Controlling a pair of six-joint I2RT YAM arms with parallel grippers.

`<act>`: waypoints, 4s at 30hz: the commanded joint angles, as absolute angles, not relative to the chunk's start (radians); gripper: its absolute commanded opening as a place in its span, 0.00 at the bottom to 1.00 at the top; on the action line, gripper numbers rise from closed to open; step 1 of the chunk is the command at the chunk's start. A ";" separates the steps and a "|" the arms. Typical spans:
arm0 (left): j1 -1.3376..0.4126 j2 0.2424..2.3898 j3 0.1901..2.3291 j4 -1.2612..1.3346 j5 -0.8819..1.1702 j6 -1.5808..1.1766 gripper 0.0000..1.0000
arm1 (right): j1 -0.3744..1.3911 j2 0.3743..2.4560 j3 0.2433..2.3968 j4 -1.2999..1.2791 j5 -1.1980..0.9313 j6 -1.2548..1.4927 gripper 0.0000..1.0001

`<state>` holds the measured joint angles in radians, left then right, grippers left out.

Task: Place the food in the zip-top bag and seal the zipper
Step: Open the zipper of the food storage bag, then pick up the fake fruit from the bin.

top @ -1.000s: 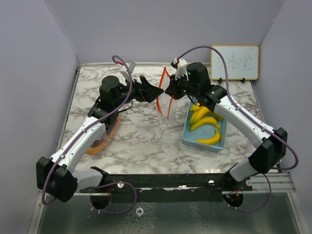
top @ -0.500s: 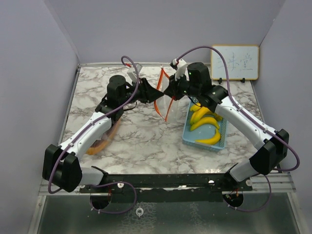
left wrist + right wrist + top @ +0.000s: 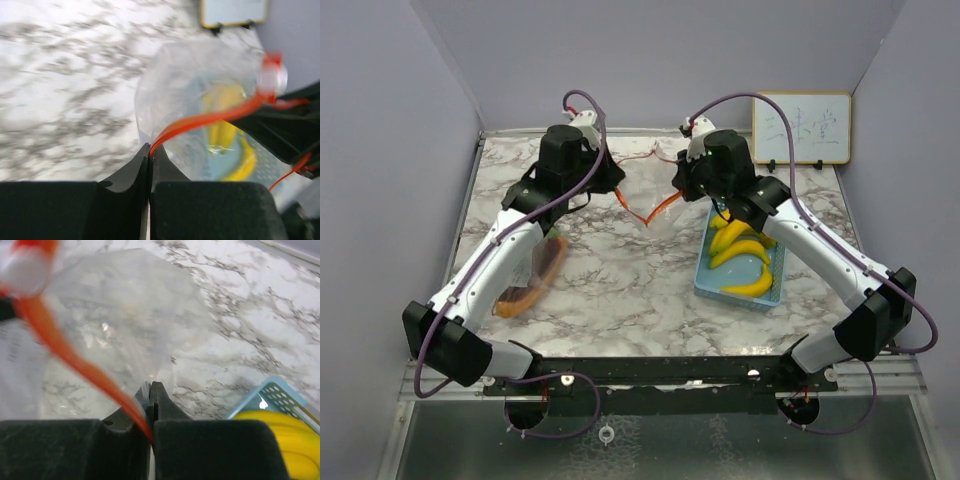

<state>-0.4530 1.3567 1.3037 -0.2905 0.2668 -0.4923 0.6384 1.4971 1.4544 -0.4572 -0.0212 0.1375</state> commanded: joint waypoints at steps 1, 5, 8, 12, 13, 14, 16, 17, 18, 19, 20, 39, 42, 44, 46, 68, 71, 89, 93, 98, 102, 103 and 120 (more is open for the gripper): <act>-0.449 1.370 1.527 -0.777 -0.331 -0.265 0.00 | 0.641 1.497 1.426 -0.533 0.265 0.227 0.02; -0.448 1.386 1.596 -0.869 -0.492 -0.168 0.00 | 0.641 1.551 1.415 -0.542 0.199 0.316 0.02; -0.448 1.381 1.580 -0.874 -0.540 -0.148 0.00 | 0.641 1.585 1.418 -0.531 0.150 0.350 0.02; -0.450 1.356 1.495 -0.797 -0.412 -0.166 0.00 | 0.653 1.609 1.424 -0.462 -0.064 0.305 0.25; -0.450 1.354 1.473 -0.774 -0.382 -0.172 0.00 | 0.659 1.623 1.434 -0.459 -0.114 0.296 0.35; -0.451 1.354 1.456 -0.750 -0.355 -0.178 0.00 | 0.663 1.637 1.447 -0.458 -0.180 0.289 0.41; -0.453 1.369 1.437 -0.721 -0.317 -0.188 0.00 | 0.666 1.645 1.456 -0.450 -0.267 0.294 0.51; -0.456 1.380 1.434 -0.710 -0.302 -0.189 0.00 | 0.667 1.636 1.449 -0.435 -0.295 0.300 0.56; -0.460 1.392 1.433 -0.702 -0.293 -0.190 0.00 | 0.667 1.620 1.439 -0.420 -0.301 0.307 0.60; -0.464 1.404 1.435 -0.697 -0.287 -0.189 0.00 | 0.667 1.603 1.429 -0.407 -0.290 0.313 0.64; -0.469 1.416 1.437 -0.689 -0.283 -0.188 0.00 | 0.667 1.584 1.422 -0.399 -0.276 0.317 0.68; -0.508 1.454 1.470 -0.596 -0.139 -0.184 0.00 | 0.667 1.602 1.499 -0.330 0.049 0.485 0.98; -0.511 1.441 1.474 -0.595 -0.137 -0.189 0.00 | 0.667 1.627 1.526 -0.291 0.020 0.485 0.98; -0.511 1.439 1.475 -0.606 -0.163 -0.176 0.00 | 0.667 1.604 1.525 -0.268 0.016 0.494 0.98; -0.511 1.439 1.485 -0.636 -0.221 -0.133 0.00 | 0.667 1.559 1.511 -0.265 0.066 0.502 0.98; -0.567 1.472 1.443 -0.574 -0.188 -0.132 0.00 | 0.360 1.401 1.298 -0.891 0.204 0.736 1.00; -0.571 1.483 1.443 -0.565 -0.179 -0.130 0.00 | 0.312 1.443 1.272 -0.857 0.118 0.772 1.00; -0.580 1.497 1.436 -0.540 -0.154 -0.149 0.00 | 0.274 1.661 1.226 -0.762 0.138 0.886 0.91; -0.581 1.499 1.432 -0.544 -0.158 -0.142 0.00 | 0.275 1.633 1.208 -0.742 0.179 0.844 0.70; -0.581 1.497 1.420 -0.542 -0.166 -0.128 0.00 | 0.275 1.550 1.167 -0.720 0.206 0.786 0.23; -0.580 1.502 1.413 -0.539 -0.172 -0.119 0.00 | 0.275 1.471 1.169 -0.746 0.185 0.717 0.06; -0.581 1.503 1.413 -0.539 -0.171 -0.119 0.00 | 0.275 1.450 1.176 -0.757 0.168 0.700 0.04; -0.581 1.479 1.379 -0.496 -0.095 -0.145 0.00 | 0.292 1.209 1.225 -0.169 -1.059 0.532 0.02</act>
<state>-0.5720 1.4998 1.4128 -0.5556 -0.1631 -0.1219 0.2756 1.2022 1.2354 -0.5293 -0.5465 0.4850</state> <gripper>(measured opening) 0.016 0.513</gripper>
